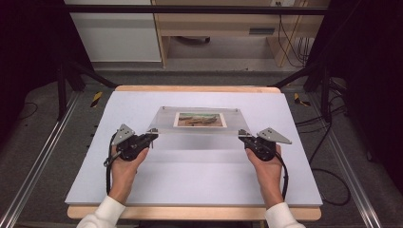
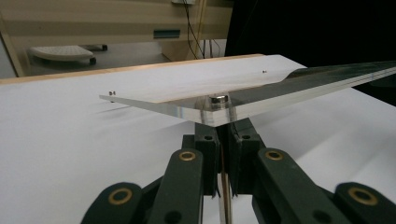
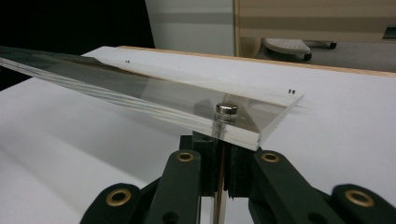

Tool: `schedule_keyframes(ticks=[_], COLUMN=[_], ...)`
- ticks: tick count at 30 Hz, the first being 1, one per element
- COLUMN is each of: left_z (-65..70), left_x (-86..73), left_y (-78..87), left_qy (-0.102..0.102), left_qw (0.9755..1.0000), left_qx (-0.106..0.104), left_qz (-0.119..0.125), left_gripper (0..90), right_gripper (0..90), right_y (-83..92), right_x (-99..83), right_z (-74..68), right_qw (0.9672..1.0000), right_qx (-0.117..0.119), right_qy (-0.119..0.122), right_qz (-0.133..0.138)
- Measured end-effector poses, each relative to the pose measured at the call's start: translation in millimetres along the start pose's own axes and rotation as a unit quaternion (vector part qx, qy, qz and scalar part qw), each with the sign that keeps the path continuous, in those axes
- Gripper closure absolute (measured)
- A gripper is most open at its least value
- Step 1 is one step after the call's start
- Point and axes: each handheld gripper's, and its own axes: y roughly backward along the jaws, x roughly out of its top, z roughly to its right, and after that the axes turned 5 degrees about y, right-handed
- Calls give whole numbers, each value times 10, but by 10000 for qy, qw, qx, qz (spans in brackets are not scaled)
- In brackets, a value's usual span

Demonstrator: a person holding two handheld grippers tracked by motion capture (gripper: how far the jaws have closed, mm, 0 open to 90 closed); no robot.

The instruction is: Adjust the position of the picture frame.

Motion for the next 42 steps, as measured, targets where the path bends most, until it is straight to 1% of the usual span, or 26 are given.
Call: schedule_keyframes(ticks=[5, 9, 11, 20, 27, 31, 35, 40, 42], left_z=[-34, -45, -48, -75, -85, -85, -98, -105, -101], left_x=[6, 8, -1, -24, -70, -101, -114, -129, -144], left_y=[52, 67, 75, 83, 73, 72, 68, 66, 67], left_qy=[-2, -23, 0, -46, -31, 14, 20, 15, 34], left_qw=[10000, 10000, 10000, 10000, 10000, 10000, 10000, 10000, 10000], left_qx=[10, 15, 22, 27, 27, 25, 36, 28, 41], left_qz=[53, 47, 53, 52, 22, -12, -26, -46, -60], left_gripper=[830, 829, 829, 827, 824, 823, 822, 822, 823], right_gripper=[846, 846, 846, 845, 845, 845, 843, 844, 844], right_y=[-23, -33, -35, -54, -70, -69, -83, -87, -84], right_x=[22, 19, 18, 17, -1, -9, -22, -31, -41], right_z=[-54, -74, -86, -103, -107, -107, -106, -107, -111], right_qw=[10000, 10000, 10000, 10000, 10000, 10000, 9999, 9999, 9999], right_qx=[35, 47, 47, 38, 32, 19, 51, 45, 58], right_qy=[10, 20, 11, 45, 53, 49, 71, 72, 42], right_qz=[44, 42, 37, 38, -7, -26, -81, -78, -93])
